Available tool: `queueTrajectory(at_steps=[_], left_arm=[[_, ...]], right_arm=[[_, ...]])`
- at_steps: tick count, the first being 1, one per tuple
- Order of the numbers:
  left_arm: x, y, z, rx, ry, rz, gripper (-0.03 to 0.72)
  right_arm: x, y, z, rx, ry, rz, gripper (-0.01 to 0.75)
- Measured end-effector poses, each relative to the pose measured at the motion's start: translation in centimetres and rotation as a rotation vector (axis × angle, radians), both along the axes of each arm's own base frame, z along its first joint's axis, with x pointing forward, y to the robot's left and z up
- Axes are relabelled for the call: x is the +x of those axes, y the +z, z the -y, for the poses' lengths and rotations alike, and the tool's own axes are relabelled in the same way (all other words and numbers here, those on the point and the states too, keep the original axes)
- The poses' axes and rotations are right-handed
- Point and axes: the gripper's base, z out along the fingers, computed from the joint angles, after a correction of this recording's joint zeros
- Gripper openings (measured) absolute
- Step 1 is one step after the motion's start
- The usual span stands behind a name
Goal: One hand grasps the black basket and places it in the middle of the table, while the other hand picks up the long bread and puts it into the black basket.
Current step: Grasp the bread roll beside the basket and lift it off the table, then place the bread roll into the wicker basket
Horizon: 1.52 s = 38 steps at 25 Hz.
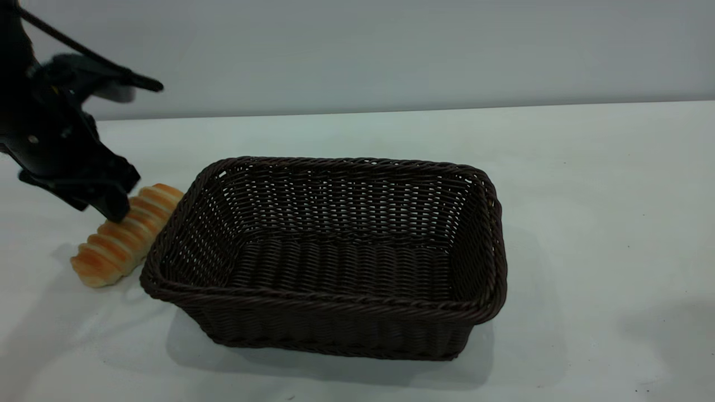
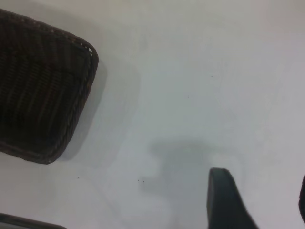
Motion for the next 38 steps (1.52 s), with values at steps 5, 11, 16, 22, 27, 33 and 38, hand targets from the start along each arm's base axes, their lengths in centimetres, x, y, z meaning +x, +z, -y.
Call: queueTrajectory(at_steps=[5,11,16,22,27,33,38], left_arm=[[0.5,-3.4,0.1,-0.001,-0.027,0.005,0.481],[0.6,-4.5,0.1,-0.002,-0.030,-0.001,0.357],[0.4,-2.9,0.1,0.003,-0.025,-0.008,0.071],[0.7,4.0,0.3,-0.033,0.035,0.147,0.049],[-0.8,8.2,3.2,-0.050,-0.025,0.172,0.049],[-3.0,8.2,8.7,-0.037,-0.195,0.084,0.049],[-4.6,8.1,12.8,-0.046,-0.312,0.080,0.049]], right_arm=[[0.0,0.0,0.0,0.001,0.000,0.000,0.388],[0.0,0.0,0.0,0.001,0.000,0.000,0.388],[0.0,0.0,0.0,0.001,0.000,0.000,0.388],[0.0,0.0,0.0,0.001,0.000,0.000,0.388],[0.0,0.0,0.0,0.001,0.000,0.000,0.388],[0.0,0.0,0.0,-0.001,0.003,0.000,0.388],[0.0,0.0,0.0,-0.003,0.005,0.000,0.388]])
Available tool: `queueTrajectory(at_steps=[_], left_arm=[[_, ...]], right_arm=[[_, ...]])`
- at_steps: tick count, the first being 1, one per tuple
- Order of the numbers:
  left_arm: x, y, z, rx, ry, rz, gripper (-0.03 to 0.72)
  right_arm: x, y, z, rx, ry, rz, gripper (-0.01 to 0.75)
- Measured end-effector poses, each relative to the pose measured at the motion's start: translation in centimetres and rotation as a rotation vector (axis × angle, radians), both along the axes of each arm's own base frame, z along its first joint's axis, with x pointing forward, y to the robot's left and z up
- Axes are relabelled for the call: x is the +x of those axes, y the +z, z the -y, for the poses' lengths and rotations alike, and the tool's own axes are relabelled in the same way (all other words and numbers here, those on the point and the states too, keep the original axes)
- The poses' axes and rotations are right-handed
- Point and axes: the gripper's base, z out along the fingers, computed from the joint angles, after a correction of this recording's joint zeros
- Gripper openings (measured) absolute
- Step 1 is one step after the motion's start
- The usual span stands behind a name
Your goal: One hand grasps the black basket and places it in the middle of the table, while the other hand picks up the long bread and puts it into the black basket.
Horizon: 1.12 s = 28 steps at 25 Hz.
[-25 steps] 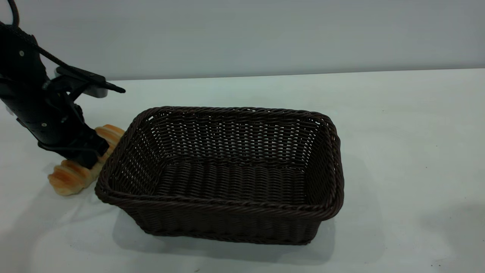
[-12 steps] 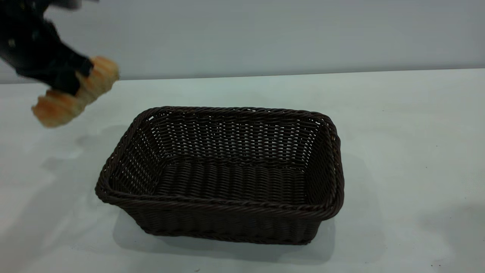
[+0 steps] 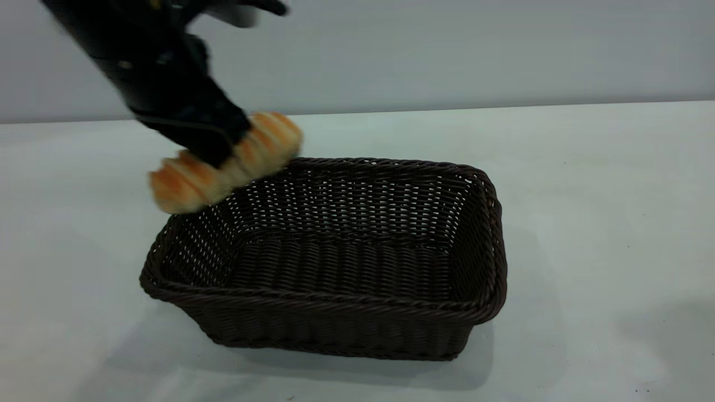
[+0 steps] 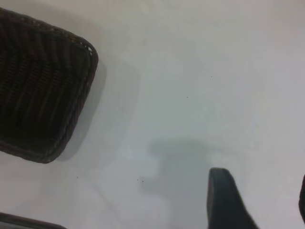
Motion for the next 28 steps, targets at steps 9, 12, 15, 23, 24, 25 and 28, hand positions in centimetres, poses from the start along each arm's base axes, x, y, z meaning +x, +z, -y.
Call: queueTrajectory(at_steps=[9,12,15,23,24,25,28], left_arm=[[-1.1,0.1,2.5,-0.014,-0.068,0.015,0.176],[-1.1,0.2,2.5,-0.014,-0.067,0.015,0.320],[-1.4,1.2,2.2,0.001,-0.077,0.026,0.419],[-3.3,13.2,-0.7,0.035,0.059,0.235,0.448],[-3.9,14.7,-1.6,0.050,0.107,0.275,0.448],[-4.6,16.0,-2.5,0.075,0.148,0.310,0.448],[-7.1,19.2,-5.2,0.124,0.291,0.377,0.448]], right_arm=[[0.0,0.0,0.0,-0.001,0.001,0.000,0.388],[0.0,0.0,0.0,-0.001,0.001,0.000,0.388],[0.0,0.0,0.0,-0.001,0.001,0.000,0.388],[-2.1,1.4,0.4,0.010,0.004,0.069,0.388],[-2.7,1.9,0.5,0.012,0.007,0.092,0.388],[-3.5,2.3,0.7,0.014,0.010,0.117,0.388],[-5.9,2.8,1.1,0.015,0.020,0.166,0.388]])
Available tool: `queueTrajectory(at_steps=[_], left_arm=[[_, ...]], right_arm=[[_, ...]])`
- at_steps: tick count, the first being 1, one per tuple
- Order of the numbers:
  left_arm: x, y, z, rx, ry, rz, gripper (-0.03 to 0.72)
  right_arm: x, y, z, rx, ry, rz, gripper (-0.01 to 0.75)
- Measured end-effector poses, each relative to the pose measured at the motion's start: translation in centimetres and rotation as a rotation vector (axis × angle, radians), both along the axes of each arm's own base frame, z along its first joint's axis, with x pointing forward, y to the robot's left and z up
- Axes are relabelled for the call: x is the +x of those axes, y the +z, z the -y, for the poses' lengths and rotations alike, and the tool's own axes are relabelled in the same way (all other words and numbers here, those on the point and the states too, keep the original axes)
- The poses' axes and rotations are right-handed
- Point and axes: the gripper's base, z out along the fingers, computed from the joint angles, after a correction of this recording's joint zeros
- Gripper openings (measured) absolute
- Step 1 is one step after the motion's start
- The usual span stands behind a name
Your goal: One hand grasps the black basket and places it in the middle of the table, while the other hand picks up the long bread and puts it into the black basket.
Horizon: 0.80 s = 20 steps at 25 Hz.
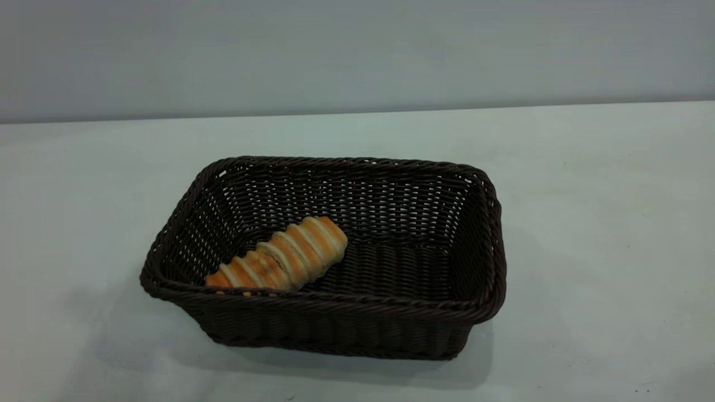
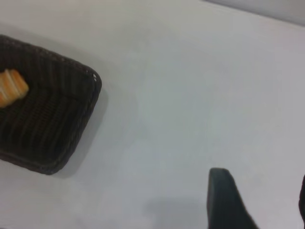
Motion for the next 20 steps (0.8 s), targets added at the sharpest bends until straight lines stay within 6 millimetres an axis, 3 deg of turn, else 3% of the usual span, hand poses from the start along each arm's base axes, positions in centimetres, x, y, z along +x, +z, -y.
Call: queueTrajectory(at_steps=[5,9,14,20], left_arm=[[-5.0,4.4,-3.3,-0.071,0.086,0.114,0.448],[-9.1,5.7,-5.4,-0.157,0.092,0.174,0.448],[-13.6,4.5,-7.5,-0.229,0.089,0.179,0.448],[-17.6,1.0,-9.7,-0.237,0.101,0.165,0.448]], right_arm=[[-3.6,-2.4,0.7,-0.007,0.008,-0.008,0.388],[-6.1,-4.3,1.0,-0.001,0.022,-0.009,0.388],[-8.9,-6.6,1.1,0.034,0.060,-0.002,0.388],[-11.4,-9.8,1.2,0.057,0.102,-0.004,0.388]])
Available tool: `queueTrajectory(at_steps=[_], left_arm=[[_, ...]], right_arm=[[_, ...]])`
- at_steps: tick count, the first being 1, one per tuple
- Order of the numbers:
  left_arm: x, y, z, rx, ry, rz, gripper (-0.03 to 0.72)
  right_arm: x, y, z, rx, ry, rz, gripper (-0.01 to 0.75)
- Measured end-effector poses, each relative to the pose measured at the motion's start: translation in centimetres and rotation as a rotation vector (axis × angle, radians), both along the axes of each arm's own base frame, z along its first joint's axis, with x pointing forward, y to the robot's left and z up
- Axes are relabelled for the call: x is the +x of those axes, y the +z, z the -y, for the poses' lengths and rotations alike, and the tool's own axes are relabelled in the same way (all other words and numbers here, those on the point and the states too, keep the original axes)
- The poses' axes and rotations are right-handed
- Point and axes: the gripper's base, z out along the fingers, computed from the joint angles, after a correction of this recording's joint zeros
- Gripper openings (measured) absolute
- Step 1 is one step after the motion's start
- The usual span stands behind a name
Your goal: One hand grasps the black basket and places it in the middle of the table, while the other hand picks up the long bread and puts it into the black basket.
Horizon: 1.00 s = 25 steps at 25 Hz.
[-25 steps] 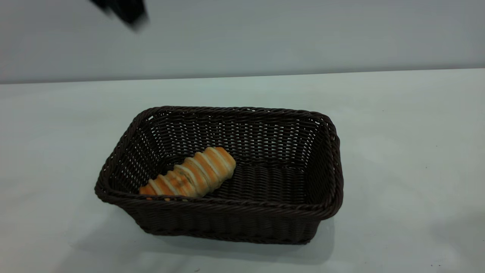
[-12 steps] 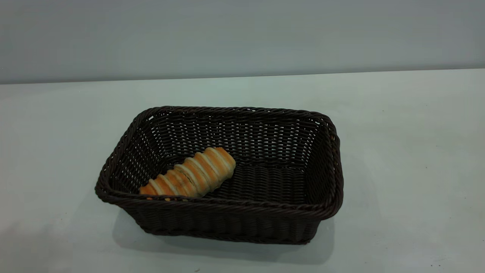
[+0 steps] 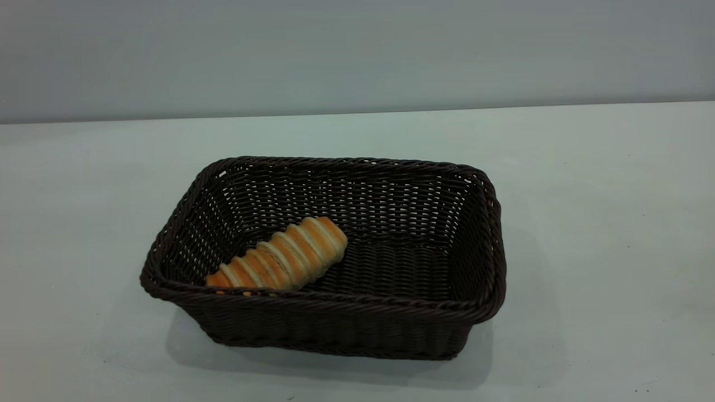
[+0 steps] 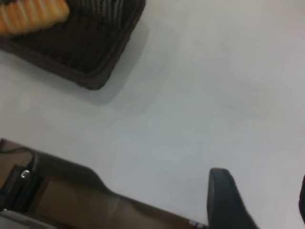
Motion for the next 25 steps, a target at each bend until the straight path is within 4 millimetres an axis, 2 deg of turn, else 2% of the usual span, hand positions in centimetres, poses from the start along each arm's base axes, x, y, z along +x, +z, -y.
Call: queueTrajectory(at_steps=[9,14,20,25], left_arm=[[-4.8,-5.0,-2.1,-0.057,-0.055,0.023,0.448],[-7.5,-6.4,-2.8,-0.119,-0.123,0.042,0.448],[-9.6,-7.2,-3.5,-0.138,-0.186,0.082,0.448],[-10.2,-7.4,-3.7,-0.158,-0.195,0.105,0.448]], right_arm=[[-2.4,-5.4,0.5,-0.017,0.018,0.006,0.388],[-3.0,-7.5,0.6,-0.017,0.023,0.079,0.388],[-3.8,-8.0,0.8,-0.011,0.022,0.147,0.388],[-4.0,-8.0,0.9,-0.009,0.022,0.161,0.388]])
